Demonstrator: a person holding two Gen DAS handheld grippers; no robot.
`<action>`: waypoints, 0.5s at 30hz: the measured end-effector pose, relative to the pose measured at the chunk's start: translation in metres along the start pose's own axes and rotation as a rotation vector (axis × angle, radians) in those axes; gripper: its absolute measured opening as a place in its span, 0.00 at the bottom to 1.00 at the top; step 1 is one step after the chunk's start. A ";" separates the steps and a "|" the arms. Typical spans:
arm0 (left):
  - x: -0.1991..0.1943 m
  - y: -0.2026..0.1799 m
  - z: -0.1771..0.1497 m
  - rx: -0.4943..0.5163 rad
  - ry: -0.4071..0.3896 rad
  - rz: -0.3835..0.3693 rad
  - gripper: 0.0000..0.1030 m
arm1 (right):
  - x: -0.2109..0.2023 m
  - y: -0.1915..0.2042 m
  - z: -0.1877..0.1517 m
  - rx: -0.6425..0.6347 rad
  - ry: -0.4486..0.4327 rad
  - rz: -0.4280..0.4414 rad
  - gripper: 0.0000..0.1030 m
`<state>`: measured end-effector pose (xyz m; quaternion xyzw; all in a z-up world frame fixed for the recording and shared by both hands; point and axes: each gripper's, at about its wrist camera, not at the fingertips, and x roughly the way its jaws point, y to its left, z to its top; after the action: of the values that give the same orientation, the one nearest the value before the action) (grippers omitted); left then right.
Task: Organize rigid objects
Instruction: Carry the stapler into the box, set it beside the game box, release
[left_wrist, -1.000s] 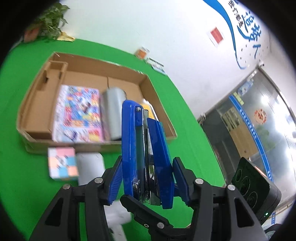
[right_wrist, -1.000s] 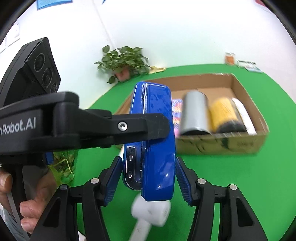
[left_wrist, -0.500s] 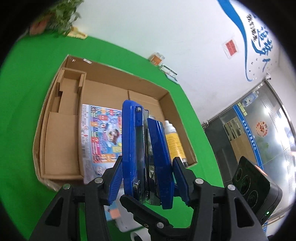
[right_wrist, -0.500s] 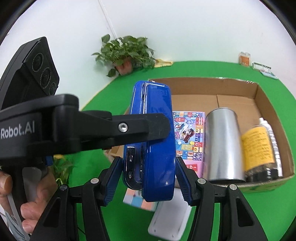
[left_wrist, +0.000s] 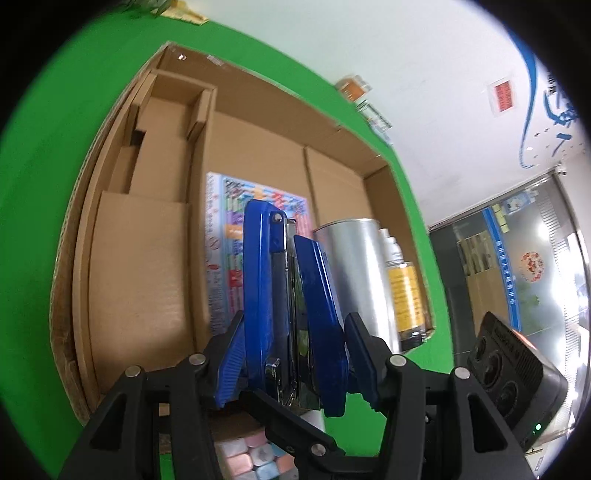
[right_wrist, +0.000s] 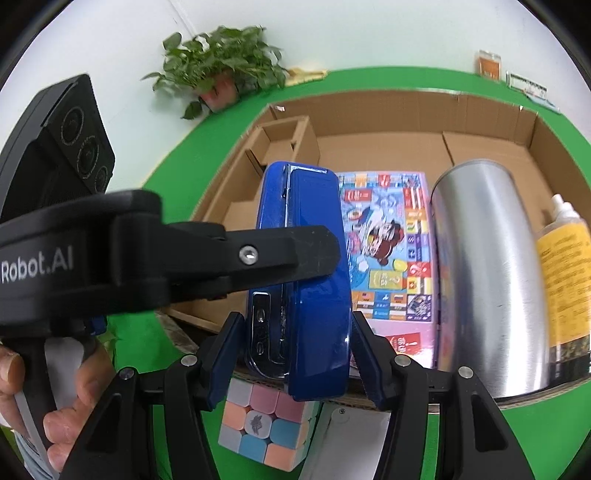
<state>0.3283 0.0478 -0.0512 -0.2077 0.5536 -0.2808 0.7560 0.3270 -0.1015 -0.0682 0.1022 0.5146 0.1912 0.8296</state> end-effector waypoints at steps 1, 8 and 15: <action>0.001 0.003 0.000 -0.005 -0.001 0.006 0.51 | 0.003 0.000 -0.001 0.005 0.003 0.002 0.54; -0.014 0.008 -0.001 0.017 -0.020 0.022 0.51 | 0.006 0.004 -0.003 0.007 0.011 0.039 0.63; -0.051 0.007 -0.007 0.045 -0.121 0.051 0.51 | 0.002 -0.005 -0.007 0.019 0.002 0.076 0.52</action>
<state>0.3108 0.0862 -0.0210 -0.1932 0.5056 -0.2609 0.7994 0.3226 -0.1052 -0.0752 0.1294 0.5132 0.2178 0.8200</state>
